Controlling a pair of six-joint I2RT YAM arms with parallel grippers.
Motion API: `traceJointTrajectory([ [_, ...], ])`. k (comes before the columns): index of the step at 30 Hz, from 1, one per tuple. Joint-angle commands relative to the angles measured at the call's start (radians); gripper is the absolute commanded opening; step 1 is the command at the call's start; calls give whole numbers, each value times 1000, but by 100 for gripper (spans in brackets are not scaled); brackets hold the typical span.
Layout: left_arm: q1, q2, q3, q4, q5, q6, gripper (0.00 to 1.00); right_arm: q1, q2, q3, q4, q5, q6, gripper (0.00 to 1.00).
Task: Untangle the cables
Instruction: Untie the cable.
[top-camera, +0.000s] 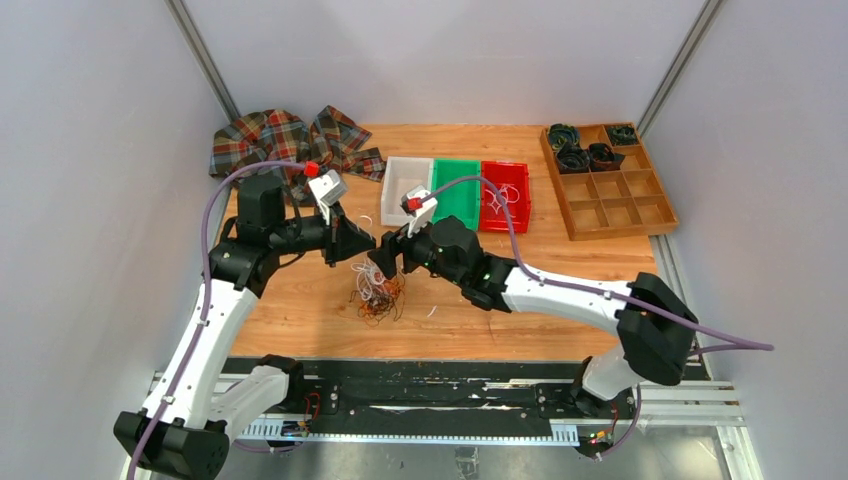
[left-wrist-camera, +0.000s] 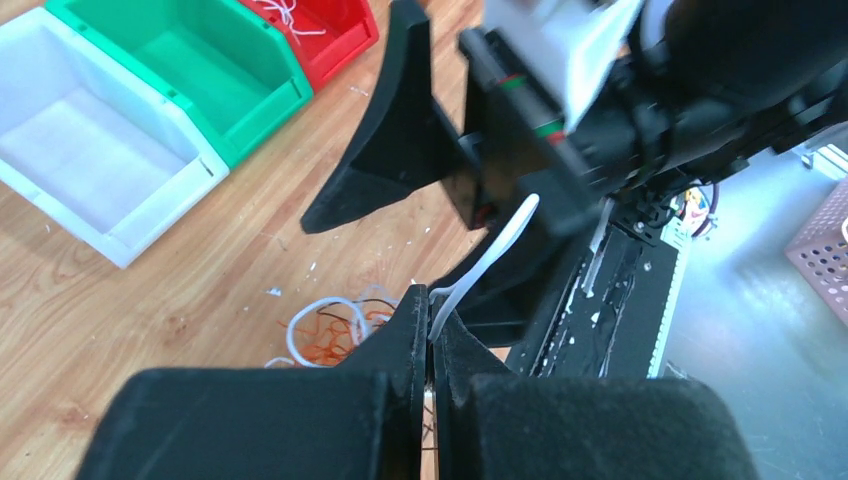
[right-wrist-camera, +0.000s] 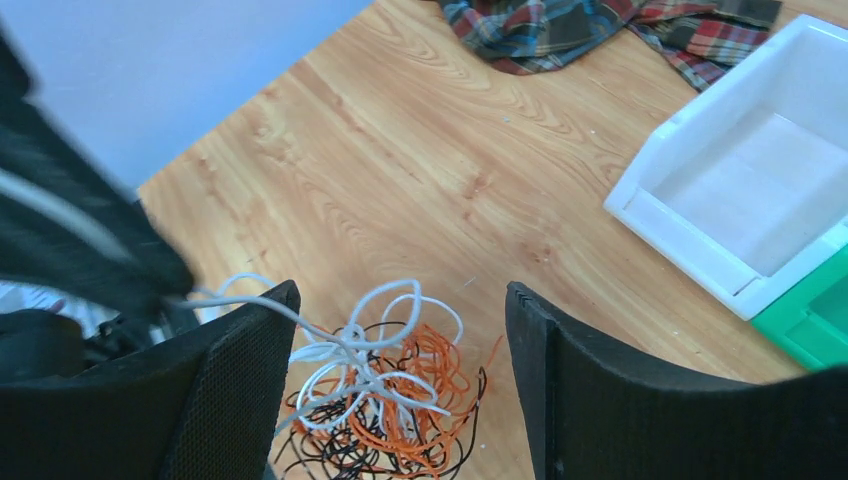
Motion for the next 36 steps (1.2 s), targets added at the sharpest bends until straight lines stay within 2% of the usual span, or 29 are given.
traceJointTrajectory([
  [1,-4,-19,46,32,59,-40,1,17,63,18,112,143,-17,74],
  [10,-4,-16,111,-10,115,-46,1,12,185,-13,155,204,-47,72],
  [20,-3,-12,216,-61,17,-32,1,-15,151,-264,219,251,34,72],
  [27,-2,-3,241,-56,-85,-55,1,-54,45,-405,213,261,73,72],
  [31,-2,2,236,-43,-138,-57,1,-81,-66,-418,164,264,47,73],
  [36,-2,5,227,-38,-218,-42,1,-108,-190,-425,134,195,8,76],
])
